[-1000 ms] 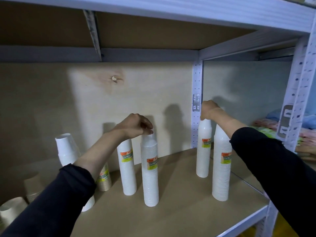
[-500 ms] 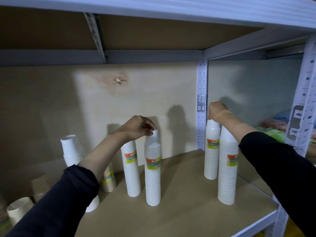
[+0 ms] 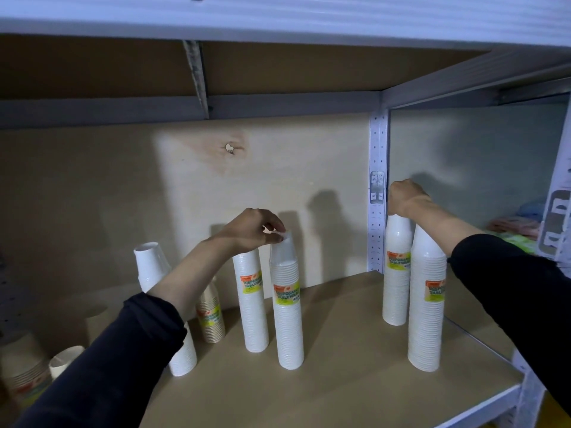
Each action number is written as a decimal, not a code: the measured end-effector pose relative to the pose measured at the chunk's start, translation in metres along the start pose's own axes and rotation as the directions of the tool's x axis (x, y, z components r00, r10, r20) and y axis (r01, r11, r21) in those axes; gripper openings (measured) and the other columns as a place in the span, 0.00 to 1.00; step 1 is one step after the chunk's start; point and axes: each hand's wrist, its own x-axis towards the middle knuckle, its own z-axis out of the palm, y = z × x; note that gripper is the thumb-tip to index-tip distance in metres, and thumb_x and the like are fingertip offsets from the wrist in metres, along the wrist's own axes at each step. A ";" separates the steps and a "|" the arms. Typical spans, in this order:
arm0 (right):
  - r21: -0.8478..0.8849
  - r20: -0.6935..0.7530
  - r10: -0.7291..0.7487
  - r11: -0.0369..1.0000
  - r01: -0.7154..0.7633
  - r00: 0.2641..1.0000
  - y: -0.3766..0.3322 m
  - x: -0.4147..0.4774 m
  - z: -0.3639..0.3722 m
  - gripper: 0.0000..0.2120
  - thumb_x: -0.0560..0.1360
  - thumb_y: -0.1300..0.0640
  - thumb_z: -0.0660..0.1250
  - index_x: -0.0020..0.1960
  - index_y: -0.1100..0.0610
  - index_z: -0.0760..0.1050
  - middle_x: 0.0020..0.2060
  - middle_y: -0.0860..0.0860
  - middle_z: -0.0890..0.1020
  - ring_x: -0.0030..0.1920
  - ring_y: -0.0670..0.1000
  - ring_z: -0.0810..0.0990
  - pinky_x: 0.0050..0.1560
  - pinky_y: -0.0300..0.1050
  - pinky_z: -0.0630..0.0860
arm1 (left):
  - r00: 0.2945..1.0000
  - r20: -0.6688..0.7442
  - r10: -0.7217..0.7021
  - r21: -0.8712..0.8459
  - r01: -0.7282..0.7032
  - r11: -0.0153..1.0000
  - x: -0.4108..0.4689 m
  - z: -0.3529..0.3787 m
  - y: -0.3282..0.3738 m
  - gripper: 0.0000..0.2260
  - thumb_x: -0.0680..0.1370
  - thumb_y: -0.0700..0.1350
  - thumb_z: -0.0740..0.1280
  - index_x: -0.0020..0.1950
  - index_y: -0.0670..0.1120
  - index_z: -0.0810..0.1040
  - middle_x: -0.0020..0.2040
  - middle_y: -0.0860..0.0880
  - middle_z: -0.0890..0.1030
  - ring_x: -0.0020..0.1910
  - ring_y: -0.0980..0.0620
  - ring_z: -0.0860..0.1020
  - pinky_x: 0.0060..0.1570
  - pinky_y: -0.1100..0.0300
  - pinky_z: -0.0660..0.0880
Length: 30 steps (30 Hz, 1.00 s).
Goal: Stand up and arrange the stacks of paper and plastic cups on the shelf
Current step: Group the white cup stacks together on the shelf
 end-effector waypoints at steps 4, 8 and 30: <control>0.119 0.039 -0.078 0.990 0.072 0.996 -0.022 -0.011 -0.008 0.05 0.71 0.65 0.66 0.37 0.63 0.73 0.46 0.60 0.78 0.46 0.57 0.76 0.37 0.39 0.72 | 0.995 -0.096 -0.038 0.034 0.041 0.999 -0.009 -0.011 -0.006 0.11 0.76 0.39 0.68 0.57 0.39 0.79 0.58 0.42 0.80 0.49 0.52 0.74 0.47 0.71 0.70; 0.341 0.101 -0.240 0.920 0.193 0.965 -0.058 -0.034 -0.004 0.12 0.70 0.62 0.72 0.52 0.63 0.81 0.53 0.58 0.84 0.55 0.55 0.80 0.42 0.36 0.70 | 0.979 -0.167 -0.117 0.055 0.127 0.990 -0.025 -0.022 -0.015 0.11 0.76 0.39 0.67 0.57 0.39 0.79 0.58 0.42 0.80 0.54 0.47 0.77 0.51 0.65 0.68; 0.805 0.176 -0.358 0.588 0.075 0.917 -0.136 -0.086 0.073 0.18 0.65 0.58 0.76 0.54 0.59 0.79 0.50 0.54 0.83 0.52 0.53 0.80 0.61 0.49 0.75 | 0.794 -0.204 -0.573 -0.292 0.509 0.810 -0.022 0.024 -0.044 0.24 0.72 0.48 0.72 0.62 0.35 0.73 0.61 0.39 0.78 0.57 0.43 0.76 0.50 0.56 0.70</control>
